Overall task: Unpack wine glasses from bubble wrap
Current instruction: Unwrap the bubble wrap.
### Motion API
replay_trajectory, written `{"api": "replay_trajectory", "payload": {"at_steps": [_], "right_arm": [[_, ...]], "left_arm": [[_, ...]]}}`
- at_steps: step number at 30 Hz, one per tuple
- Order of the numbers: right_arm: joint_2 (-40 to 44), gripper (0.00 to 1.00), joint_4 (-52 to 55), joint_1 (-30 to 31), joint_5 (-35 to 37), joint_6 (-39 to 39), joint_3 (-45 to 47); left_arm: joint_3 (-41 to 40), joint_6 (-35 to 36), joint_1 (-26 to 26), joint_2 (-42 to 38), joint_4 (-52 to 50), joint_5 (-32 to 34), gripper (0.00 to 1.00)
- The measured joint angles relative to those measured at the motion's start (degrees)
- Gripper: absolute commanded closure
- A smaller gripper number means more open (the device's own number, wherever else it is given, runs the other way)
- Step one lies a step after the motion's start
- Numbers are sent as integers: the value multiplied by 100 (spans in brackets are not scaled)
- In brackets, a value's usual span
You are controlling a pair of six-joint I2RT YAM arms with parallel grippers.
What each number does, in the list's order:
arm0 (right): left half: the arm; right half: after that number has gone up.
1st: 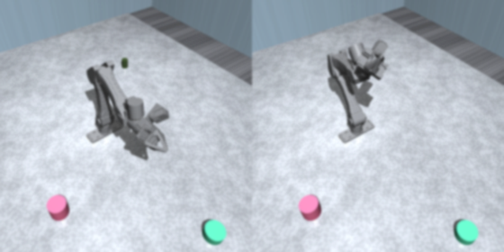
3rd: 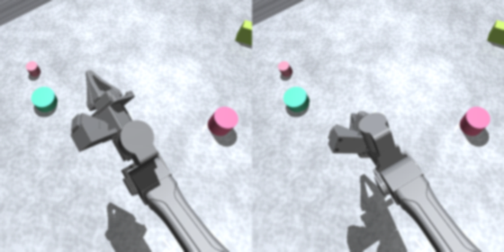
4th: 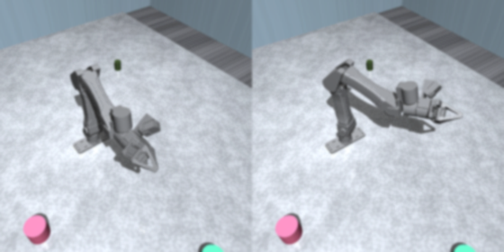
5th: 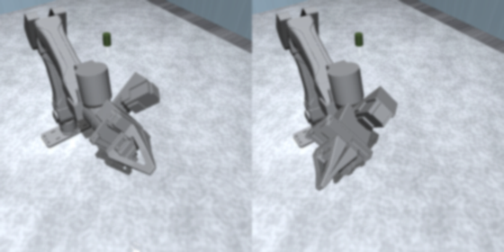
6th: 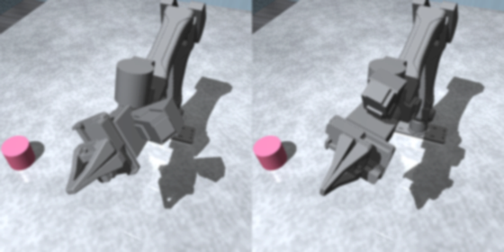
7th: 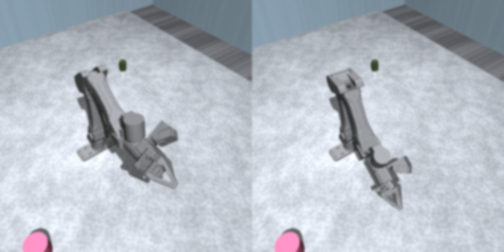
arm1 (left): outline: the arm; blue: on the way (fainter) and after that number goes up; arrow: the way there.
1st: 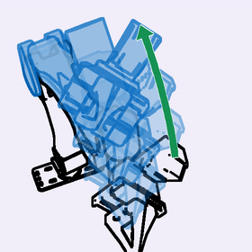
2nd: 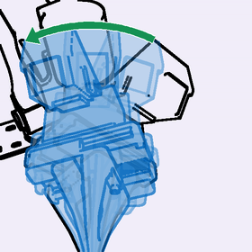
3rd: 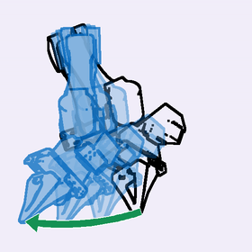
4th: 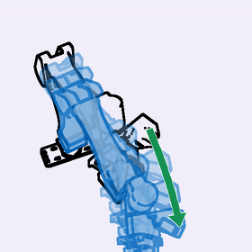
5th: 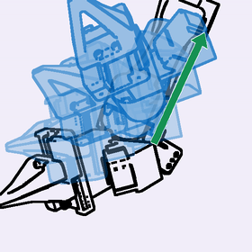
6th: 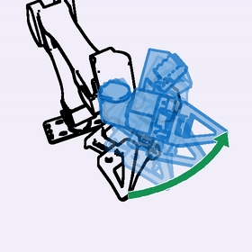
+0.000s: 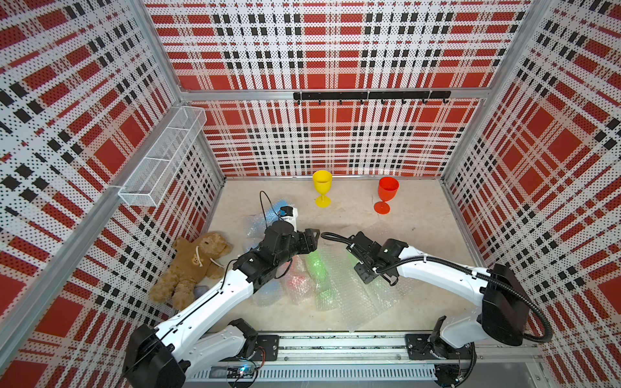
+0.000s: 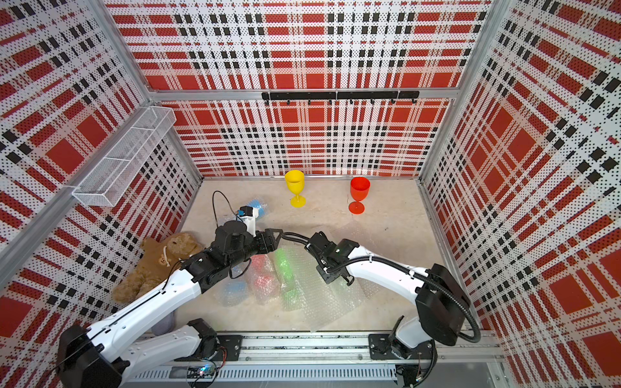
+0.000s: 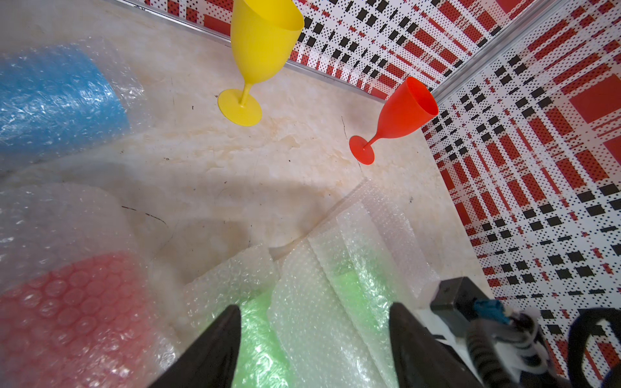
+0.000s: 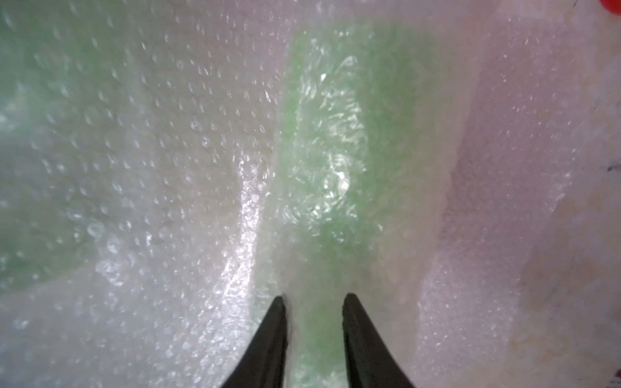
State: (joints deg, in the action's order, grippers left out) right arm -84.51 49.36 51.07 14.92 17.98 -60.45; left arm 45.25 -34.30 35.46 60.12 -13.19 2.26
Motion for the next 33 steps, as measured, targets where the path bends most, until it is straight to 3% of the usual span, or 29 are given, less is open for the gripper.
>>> {"api": "replay_trajectory", "payload": {"at_steps": [4, 16, 24, 33], "right_arm": [[98, 100, 2, -140, -33, 2, 57], [514, 100, -173, -551, -621, 120, 109], [1381, 100, -885, -1231, -1565, 463, 374], [1438, 100, -1377, -1303, -2000, 564, 992]], "left_arm": [[0, -13, 81, 0, 11, 13, 29], [0, -225, 560, 310, 179, -55, 28], [15, -557, 715, 992, 627, -702, 26], [306, -715, 1189, 2105, 1097, -1401, 27]]}}
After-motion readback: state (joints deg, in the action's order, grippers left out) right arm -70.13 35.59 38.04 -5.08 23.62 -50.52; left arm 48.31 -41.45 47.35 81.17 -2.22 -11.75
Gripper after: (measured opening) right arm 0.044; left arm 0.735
